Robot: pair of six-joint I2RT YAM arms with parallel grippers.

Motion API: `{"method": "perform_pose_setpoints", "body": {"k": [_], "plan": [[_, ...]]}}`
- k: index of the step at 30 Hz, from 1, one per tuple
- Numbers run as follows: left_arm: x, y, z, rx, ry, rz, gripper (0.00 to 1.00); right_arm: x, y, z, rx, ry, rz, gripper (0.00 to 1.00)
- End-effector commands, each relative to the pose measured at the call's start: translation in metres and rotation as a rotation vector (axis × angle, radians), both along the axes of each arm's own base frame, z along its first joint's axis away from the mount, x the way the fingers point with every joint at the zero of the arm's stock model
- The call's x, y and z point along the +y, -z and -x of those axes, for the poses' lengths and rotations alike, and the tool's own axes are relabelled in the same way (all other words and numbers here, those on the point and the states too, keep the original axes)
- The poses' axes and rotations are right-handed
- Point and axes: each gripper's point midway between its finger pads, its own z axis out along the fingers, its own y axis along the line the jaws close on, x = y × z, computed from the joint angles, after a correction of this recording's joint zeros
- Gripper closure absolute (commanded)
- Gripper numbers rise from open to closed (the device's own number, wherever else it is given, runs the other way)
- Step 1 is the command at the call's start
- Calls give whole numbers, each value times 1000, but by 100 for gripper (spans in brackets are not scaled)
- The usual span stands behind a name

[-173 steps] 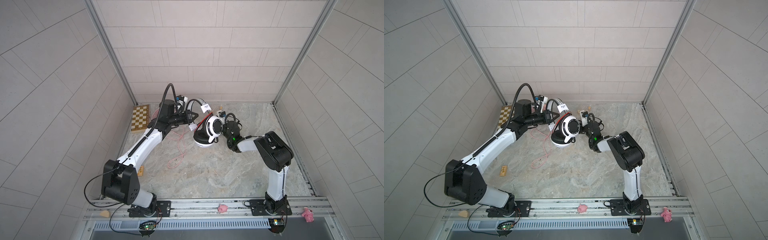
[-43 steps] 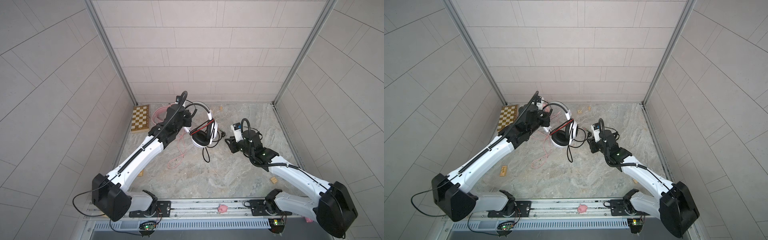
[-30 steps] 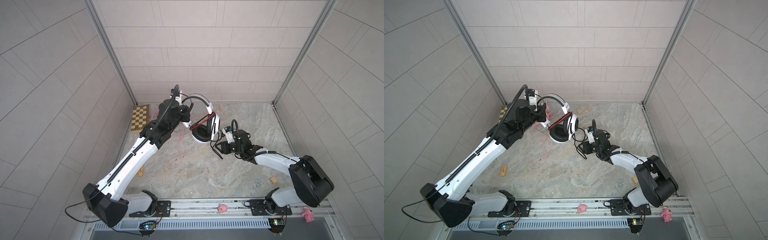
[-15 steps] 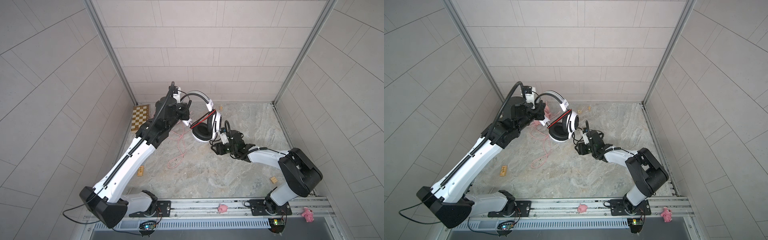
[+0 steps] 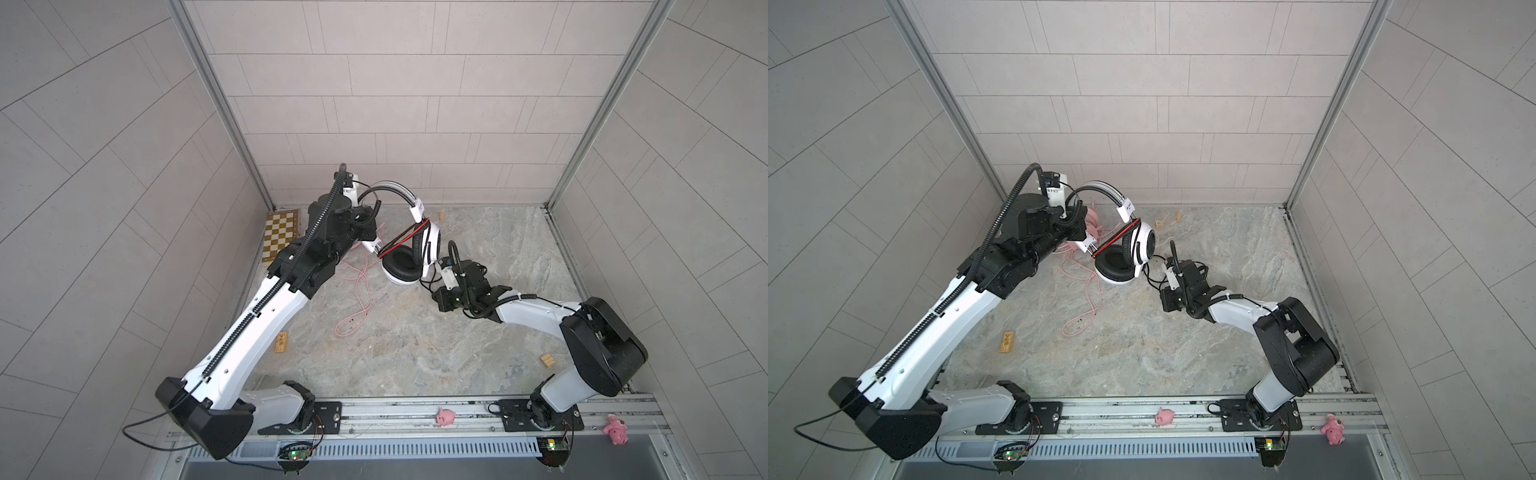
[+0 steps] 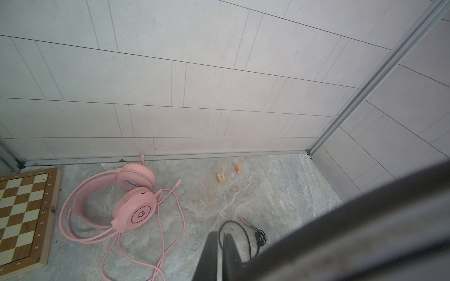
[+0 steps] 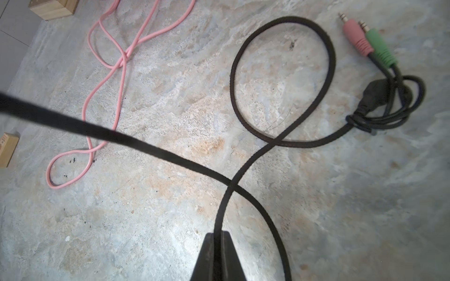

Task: Wrap the headphones
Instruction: 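Grasp the black cable on the table with the right gripper and draw it back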

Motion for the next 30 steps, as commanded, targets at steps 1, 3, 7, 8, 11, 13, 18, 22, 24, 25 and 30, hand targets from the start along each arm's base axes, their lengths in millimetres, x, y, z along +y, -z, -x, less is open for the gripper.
{"method": "perform_pose_setpoints", "body": {"k": [1, 3, 7, 8, 11, 13, 18, 22, 24, 25, 30], "plan": [[20, -55, -10, -148, -147, 153, 100, 1, -15, 26, 5, -27, -25, 93], [22, -60, -21, -158, -187, 197, 100, 1, -14, 43, 14, -42, -25, 93], [30, -61, -53, -154, -271, 321, 100, -1, -16, 76, 38, -47, -80, 94], [33, -58, -61, -139, -277, 383, 100, 0, -20, 83, 36, -54, -94, 95], [54, -46, -81, -130, -390, 480, 100, 4, -29, 107, 24, -84, -120, 95], [63, -47, -86, -168, -445, 475, 100, 7, -35, 122, 19, -106, -128, 95], [80, -46, -90, -227, -558, 545, 100, 26, -52, 151, 23, -167, -210, 95], [83, -46, -95, -259, -591, 586, 100, 52, -67, 172, 27, -260, -249, 95], [82, -41, -100, -253, -603, 589, 100, 65, -76, 181, 29, -314, -242, 95], [81, -40, -103, -252, -604, 588, 100, 73, -82, 186, 26, -348, -247, 95], [63, -28, -120, -235, -578, 532, 100, 107, -124, 206, 31, -487, -334, 95]]}}
